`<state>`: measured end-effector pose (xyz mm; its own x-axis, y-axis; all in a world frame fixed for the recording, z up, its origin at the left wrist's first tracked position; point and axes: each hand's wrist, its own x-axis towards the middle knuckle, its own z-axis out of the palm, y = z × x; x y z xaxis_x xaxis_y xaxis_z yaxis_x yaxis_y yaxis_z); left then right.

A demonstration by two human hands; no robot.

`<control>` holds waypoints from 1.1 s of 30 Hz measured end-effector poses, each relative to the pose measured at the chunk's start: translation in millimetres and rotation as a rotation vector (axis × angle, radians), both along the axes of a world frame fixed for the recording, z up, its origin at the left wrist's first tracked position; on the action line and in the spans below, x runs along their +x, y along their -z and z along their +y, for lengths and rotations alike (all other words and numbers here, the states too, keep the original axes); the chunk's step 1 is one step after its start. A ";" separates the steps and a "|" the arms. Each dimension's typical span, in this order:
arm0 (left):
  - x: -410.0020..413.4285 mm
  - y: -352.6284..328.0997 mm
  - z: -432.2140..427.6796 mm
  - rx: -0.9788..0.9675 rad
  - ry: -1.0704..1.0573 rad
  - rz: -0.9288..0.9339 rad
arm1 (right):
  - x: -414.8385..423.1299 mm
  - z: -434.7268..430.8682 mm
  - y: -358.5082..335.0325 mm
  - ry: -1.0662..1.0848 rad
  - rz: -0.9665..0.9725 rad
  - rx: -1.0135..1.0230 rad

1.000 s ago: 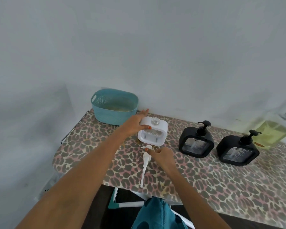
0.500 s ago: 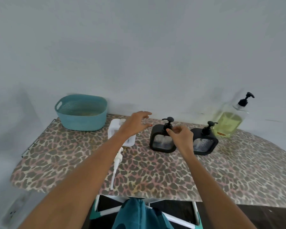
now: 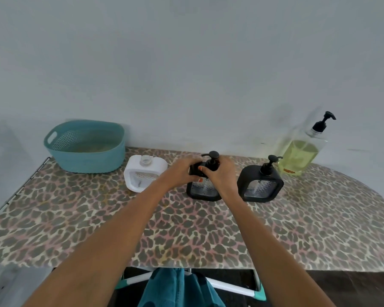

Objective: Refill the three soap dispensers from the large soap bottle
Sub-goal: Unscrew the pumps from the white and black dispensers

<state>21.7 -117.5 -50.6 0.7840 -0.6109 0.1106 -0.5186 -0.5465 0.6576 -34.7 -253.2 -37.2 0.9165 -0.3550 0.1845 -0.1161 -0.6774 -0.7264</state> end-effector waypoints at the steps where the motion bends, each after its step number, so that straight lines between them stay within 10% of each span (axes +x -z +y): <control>1: 0.3 0.7 0.1 -0.005 -0.004 -0.002 | 0.8 -0.4 0.0 0.002 -0.015 0.009; 19: 1.4 6.7 0.1 -0.041 0.007 -0.013 | 5.5 -33.0 -19.6 -0.384 0.187 0.181; 33: -1.3 4.7 -0.2 -0.033 -0.032 0.038 | 3.8 -22.2 -8.6 -0.150 0.031 0.182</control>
